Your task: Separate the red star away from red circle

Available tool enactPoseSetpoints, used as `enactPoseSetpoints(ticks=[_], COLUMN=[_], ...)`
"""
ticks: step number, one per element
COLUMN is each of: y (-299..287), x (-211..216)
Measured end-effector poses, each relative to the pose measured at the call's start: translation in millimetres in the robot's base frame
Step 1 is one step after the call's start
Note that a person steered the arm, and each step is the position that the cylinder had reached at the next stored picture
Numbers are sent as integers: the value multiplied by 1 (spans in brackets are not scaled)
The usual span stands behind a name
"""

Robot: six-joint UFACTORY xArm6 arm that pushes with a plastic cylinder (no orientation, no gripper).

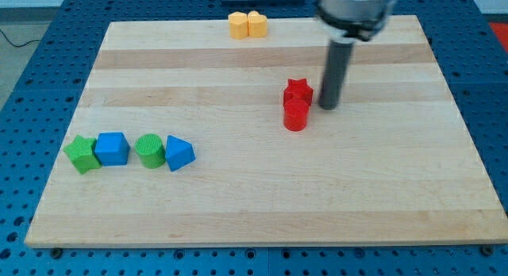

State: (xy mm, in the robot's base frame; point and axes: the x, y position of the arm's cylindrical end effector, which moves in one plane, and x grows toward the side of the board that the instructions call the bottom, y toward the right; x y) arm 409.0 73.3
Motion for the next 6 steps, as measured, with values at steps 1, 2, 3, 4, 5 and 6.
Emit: enactPoseSetpoints(ticks=[1,2,3,4,5,6], y=[-88,-155,-147,-93,-50,-74], x=[-6,-20,-7,14,10,-14])
